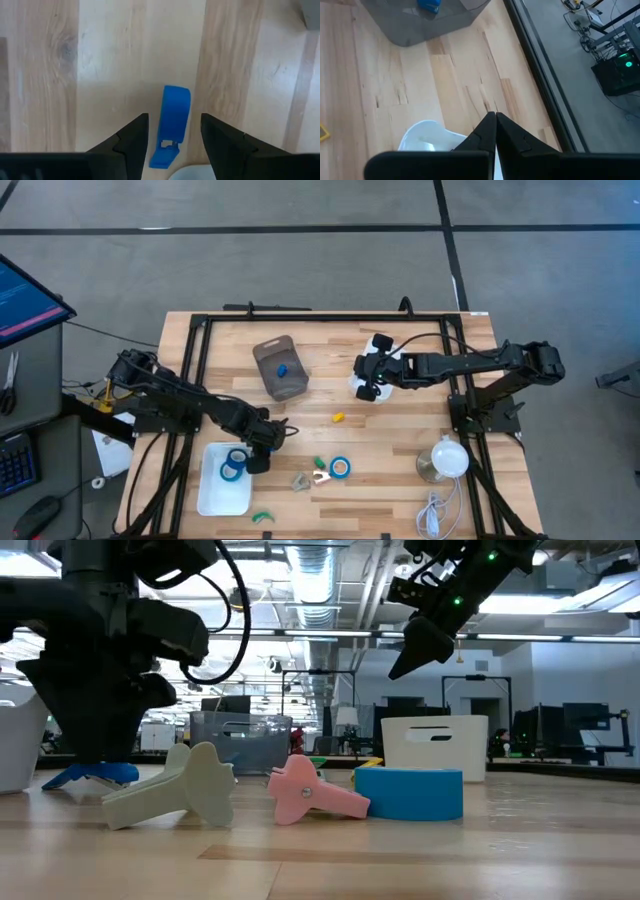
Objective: Pick and place Stapler, Stapler remover, tape
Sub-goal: Put the blue stapler into the black bin
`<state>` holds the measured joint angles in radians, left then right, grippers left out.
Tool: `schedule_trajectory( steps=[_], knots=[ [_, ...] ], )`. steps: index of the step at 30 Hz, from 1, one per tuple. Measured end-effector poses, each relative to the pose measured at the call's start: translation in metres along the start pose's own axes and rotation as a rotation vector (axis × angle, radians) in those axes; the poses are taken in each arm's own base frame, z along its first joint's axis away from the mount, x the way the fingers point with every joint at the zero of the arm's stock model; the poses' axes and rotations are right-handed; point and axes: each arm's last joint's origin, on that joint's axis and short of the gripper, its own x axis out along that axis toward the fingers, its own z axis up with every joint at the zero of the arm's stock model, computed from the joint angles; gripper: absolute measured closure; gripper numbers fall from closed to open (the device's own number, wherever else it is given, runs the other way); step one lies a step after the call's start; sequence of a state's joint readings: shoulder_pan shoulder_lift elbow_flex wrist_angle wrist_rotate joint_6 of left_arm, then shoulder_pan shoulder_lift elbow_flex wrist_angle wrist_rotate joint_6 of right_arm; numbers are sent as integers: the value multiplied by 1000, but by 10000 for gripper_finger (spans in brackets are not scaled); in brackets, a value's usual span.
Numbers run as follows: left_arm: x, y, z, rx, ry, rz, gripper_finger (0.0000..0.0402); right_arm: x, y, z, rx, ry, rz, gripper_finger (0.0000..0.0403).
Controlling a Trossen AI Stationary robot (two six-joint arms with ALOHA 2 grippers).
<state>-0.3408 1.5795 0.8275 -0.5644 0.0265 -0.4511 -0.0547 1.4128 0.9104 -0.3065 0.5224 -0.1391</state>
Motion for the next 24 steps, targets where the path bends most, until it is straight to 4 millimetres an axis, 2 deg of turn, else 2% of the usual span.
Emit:
schedule_trajectory(
  steps=[16,19,24],
  knots=[
    [13,6,-9,-52,-37,11,239,0,0,0,2,-1,0,403],
    [13,6,-9,-52,-39,10,263,0,0,0,2,-1,0,403],
    [13,5,-8,-52,-46,6,330,0,0,0,2,-1,0,403]
  ],
)
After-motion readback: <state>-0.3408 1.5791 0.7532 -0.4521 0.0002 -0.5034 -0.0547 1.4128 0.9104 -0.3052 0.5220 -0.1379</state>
